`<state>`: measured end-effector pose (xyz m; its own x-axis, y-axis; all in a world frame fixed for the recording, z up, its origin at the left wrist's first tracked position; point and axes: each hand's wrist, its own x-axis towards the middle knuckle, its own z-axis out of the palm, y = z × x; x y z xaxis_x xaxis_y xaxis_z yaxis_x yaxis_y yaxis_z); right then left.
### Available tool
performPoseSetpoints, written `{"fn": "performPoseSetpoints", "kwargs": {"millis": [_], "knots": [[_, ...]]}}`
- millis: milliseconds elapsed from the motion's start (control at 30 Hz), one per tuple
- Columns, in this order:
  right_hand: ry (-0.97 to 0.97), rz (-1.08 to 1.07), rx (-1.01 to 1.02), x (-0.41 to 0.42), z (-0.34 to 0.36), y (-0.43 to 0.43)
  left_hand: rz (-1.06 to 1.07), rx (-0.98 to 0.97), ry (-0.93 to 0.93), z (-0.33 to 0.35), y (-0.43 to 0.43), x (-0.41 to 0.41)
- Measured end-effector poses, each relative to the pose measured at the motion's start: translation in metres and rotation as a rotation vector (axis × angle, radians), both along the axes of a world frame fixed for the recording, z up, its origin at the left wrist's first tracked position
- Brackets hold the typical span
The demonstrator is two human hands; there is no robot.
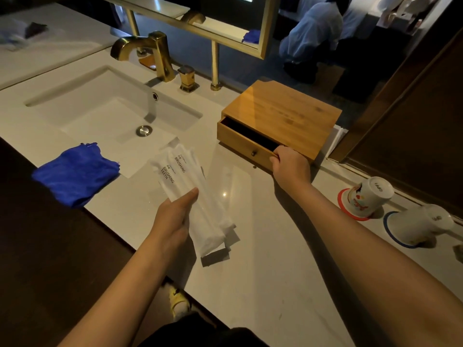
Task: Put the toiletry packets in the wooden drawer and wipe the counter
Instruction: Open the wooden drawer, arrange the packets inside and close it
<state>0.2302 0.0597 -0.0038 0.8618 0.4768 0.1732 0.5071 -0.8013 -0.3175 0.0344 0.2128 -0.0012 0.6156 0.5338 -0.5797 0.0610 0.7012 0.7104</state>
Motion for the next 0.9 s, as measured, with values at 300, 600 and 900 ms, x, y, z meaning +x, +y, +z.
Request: {"fn": "performPoseSetpoints", "kwargs": {"millis": [300, 600, 900], "knots": [[0.029, 0.086, 0.034, -0.015, 0.0, -0.002, -0.011, -0.032, -0.004, 0.001, 0.009, 0.004], [0.036, 0.064, 0.049, -0.03, -0.002, 0.002, 0.007, -0.025, -0.022, 0.011, 0.013, 0.01], [0.065, 0.132, 0.075, -0.075, -0.001, 0.002, 0.042, -0.006, -0.06, 0.023, 0.02, 0.005]]}}
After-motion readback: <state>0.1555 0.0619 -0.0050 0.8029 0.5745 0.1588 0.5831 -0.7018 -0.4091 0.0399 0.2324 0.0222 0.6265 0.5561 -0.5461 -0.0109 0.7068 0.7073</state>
